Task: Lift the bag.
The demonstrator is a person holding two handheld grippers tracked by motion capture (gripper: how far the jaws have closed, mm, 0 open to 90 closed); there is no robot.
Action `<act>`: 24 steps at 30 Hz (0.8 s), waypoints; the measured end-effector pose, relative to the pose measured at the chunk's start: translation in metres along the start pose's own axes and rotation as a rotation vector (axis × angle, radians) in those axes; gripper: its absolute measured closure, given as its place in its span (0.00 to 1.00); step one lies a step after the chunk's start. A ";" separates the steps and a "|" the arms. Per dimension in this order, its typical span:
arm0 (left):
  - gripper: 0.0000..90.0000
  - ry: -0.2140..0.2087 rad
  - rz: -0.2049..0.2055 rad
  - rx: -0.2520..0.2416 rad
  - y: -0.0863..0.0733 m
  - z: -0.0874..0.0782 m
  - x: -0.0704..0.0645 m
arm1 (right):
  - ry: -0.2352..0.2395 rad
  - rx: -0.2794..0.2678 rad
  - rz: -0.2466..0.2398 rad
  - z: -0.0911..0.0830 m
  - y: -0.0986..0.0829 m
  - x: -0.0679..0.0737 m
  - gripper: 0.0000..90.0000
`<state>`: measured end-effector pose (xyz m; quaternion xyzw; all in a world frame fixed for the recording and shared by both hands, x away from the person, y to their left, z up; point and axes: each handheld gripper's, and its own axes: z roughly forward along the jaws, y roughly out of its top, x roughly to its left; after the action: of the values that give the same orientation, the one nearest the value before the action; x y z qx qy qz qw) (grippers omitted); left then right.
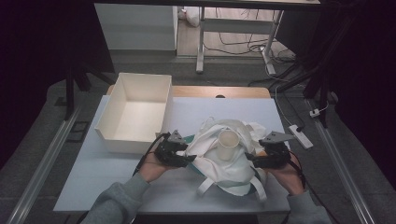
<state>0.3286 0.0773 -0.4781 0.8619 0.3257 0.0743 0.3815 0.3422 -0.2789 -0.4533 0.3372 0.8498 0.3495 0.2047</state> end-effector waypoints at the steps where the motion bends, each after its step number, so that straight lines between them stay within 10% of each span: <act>1: 0.50 -0.005 -0.002 0.004 -0.001 0.000 0.001 | -0.002 0.016 0.006 0.002 0.001 0.002 0.26; 10: 0.63 -0.014 -0.003 0.039 -0.007 0.003 0.004 | -0.086 0.197 -0.020 0.008 -0.001 0.018 0.32; 19: 0.71 -0.016 0.016 0.058 -0.009 0.004 0.006 | -0.204 0.262 0.000 -0.007 -0.007 0.000 0.66; 24: 0.76 -0.011 0.036 0.052 -0.009 0.003 0.004 | -0.138 0.263 0.074 -0.003 -0.019 -0.017 0.83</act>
<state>0.3286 0.0823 -0.4872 0.8776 0.3100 0.0681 0.3592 0.3443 -0.3029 -0.4637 0.4155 0.8591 0.2186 0.2037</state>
